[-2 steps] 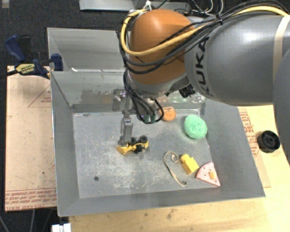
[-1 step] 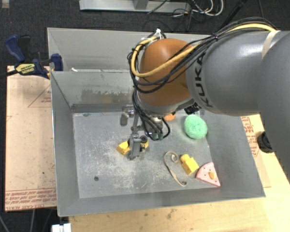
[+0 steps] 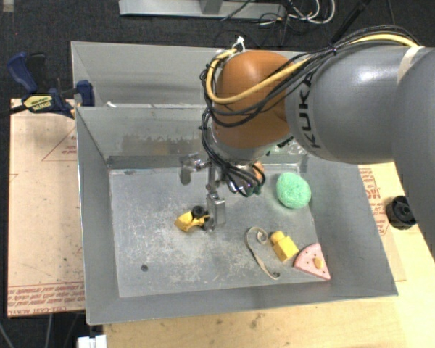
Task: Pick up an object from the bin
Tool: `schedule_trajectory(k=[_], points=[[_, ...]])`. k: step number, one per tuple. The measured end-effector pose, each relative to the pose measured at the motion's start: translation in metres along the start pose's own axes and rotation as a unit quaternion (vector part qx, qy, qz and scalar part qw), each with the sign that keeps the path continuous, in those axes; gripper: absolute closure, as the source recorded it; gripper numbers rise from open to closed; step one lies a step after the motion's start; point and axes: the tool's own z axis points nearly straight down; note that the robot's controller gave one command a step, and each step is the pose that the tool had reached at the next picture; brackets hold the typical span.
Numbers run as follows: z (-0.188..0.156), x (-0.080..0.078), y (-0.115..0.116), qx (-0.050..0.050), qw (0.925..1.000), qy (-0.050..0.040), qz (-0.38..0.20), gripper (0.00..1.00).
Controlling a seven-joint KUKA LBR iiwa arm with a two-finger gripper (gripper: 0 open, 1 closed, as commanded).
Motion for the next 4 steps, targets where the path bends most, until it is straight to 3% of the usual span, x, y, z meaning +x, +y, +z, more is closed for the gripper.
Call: schedule_trajectory(k=[1,2,3,4], points=[[0.027,0.007,-0.025,0.000,0.9999,-0.0001,-0.012,0.00],[0.064,0.016,-0.034,0.000,0.9993,0.0002,0.038,0.00],[0.085,0.010,-0.043,-0.001,1.0000,-0.0011,-0.005,1.00],[0.085,0.010,-0.043,-0.001,1.0000,-0.0011,-0.005,1.00]])
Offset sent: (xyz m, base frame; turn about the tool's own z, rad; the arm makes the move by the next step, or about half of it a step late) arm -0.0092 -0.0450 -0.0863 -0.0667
